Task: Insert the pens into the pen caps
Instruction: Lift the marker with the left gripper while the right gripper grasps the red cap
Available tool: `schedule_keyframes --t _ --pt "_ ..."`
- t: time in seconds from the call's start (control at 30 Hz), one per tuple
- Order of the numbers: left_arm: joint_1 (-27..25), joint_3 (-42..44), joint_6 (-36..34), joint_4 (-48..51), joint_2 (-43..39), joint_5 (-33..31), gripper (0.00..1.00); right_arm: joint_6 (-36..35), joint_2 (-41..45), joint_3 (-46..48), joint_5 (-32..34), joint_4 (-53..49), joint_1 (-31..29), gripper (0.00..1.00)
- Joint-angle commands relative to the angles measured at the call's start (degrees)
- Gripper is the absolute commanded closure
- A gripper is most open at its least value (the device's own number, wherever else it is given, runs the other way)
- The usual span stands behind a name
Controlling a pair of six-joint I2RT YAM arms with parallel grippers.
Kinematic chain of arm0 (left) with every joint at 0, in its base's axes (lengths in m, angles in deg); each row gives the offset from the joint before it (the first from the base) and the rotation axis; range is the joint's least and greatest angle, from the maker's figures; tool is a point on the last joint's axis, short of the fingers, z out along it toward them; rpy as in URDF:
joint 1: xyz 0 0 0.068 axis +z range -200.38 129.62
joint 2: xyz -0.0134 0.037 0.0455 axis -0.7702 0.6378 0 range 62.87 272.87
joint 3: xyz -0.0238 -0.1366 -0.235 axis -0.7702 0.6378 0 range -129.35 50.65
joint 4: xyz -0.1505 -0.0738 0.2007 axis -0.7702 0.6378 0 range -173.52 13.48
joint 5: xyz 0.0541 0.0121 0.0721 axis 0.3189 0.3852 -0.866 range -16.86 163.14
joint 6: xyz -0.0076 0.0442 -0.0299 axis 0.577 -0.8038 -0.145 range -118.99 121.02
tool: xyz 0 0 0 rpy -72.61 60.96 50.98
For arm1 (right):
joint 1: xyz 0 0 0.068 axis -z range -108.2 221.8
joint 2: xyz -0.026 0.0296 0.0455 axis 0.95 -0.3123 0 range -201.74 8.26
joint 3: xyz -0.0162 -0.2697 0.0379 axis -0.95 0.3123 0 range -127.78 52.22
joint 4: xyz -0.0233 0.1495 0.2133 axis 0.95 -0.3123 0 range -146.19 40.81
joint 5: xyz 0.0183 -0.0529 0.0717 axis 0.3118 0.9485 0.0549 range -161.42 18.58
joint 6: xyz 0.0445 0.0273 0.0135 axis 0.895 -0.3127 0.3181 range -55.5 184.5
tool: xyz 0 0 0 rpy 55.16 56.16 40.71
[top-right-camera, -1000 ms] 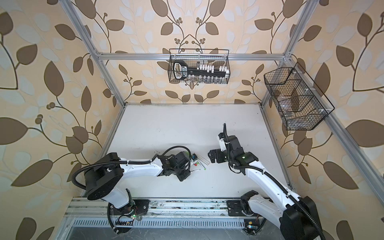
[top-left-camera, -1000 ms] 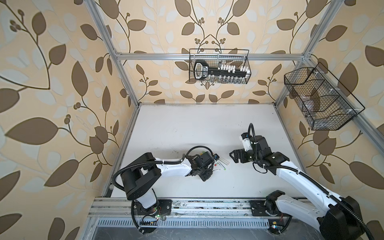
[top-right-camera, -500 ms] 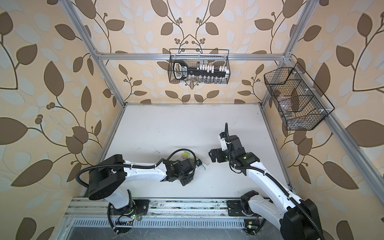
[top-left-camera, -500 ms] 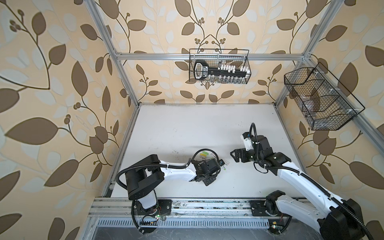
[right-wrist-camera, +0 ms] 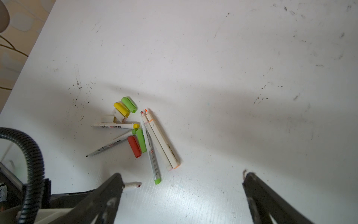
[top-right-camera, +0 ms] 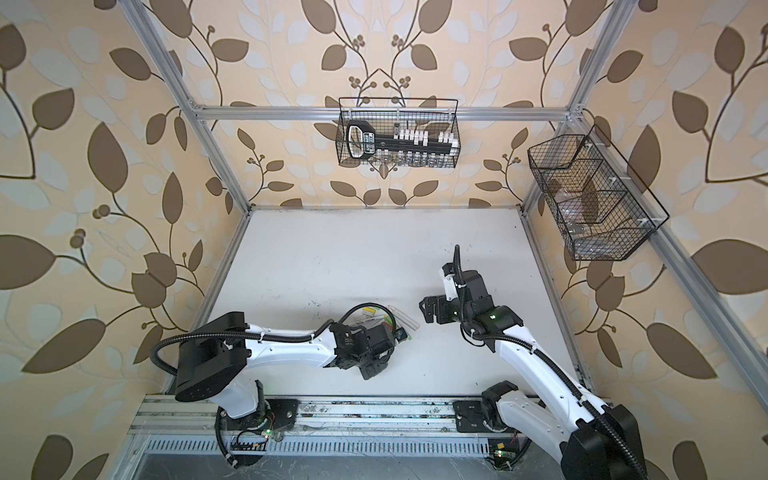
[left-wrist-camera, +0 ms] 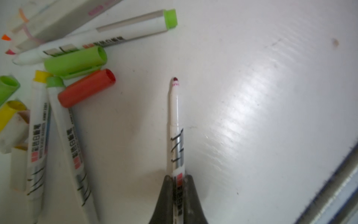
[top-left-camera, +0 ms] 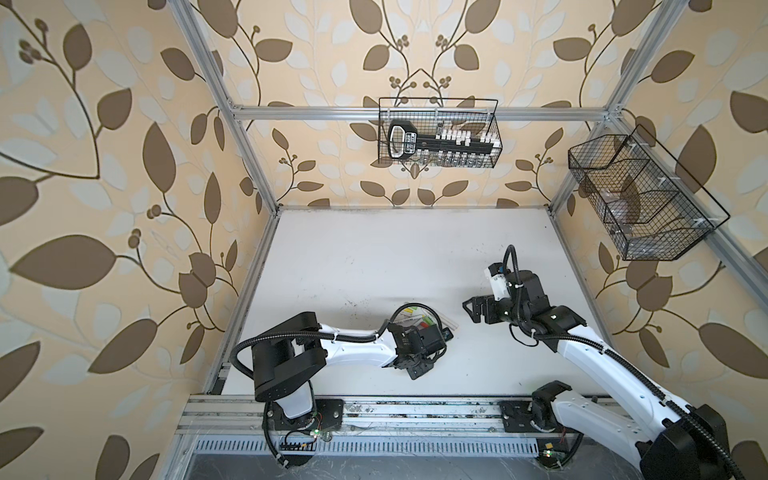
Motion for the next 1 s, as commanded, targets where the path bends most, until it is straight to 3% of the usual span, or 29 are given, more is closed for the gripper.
schedule_keyframes --t 0.0,0.13,0.27,0.37,0.43,0.53,0.73,0.97 --pt "4.4 -0.8 3.1 4.5 -7.1 4.3 1.0 -1.4 0.2 0.5 -1.2 0.4 -1.0 0.01" --pt "12.3 2.7 7.4 1.8 -16.3 11.3 1.0 -2.2 -0.5 0.4 -1.7 1.3 -2.9 0.01" --pt "17.9 4.7 11.1 1.8 -24.6 12.4 1.0 -2.7 -3.5 0.5 -3.3 2.7 -6.7 0.05" --pt "22.6 5.3 14.0 3.6 -30.1 12.8 1.0 -2.8 -7.7 -0.1 -3.7 4.8 -11.1 0.14" --pt "24.9 5.1 15.0 6.2 -33.4 12.4 1.0 -2.7 -11.7 -0.9 -3.8 6.2 -13.7 0.27" --pt "26.2 4.7 15.0 10.0 -37.0 10.9 1.0 -2.5 -16.9 -2.0 -4.2 9.1 -16.7 0.38" --pt "26.7 4.7 16.1 14.5 -40.4 9.4 1.0 -3.8 -26.9 -6.9 -3.7 10.5 -19.9 0.48" --pt "26.7 4.4 16.5 17.7 -45.8 10.2 1.0 -5.2 -34.3 -12.2 -2.5 9.2 -21.8 0.5"
